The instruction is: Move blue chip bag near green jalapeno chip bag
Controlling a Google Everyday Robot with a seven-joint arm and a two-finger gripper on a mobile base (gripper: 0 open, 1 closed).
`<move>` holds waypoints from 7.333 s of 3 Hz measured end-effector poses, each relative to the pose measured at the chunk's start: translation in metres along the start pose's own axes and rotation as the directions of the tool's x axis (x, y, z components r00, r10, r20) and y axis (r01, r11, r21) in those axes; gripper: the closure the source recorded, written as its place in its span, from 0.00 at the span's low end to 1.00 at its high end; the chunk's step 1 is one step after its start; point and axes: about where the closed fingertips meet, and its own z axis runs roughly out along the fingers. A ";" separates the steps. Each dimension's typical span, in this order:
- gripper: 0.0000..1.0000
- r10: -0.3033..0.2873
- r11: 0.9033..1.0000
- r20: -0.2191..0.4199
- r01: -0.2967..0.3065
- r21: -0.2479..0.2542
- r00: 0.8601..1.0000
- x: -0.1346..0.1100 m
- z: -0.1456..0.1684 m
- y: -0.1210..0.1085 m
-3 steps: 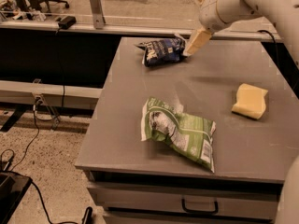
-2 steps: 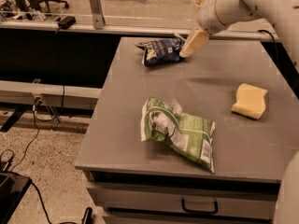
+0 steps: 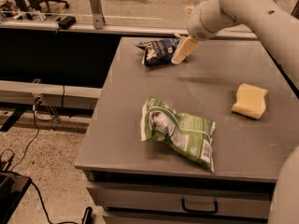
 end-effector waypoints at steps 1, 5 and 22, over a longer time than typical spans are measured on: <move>0.00 0.030 0.999 -0.022 -0.030 -0.026 0.999 0.005 0.016 0.009; 0.40 0.047 0.996 0.048 -0.043 -0.084 0.998 0.003 0.040 0.020; 0.13 -0.461 0.880 0.139 0.472 -0.053 0.876 0.026 -0.175 0.163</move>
Offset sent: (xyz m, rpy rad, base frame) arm 0.0122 0.0087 -0.0360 0.1457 0.1061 0.0280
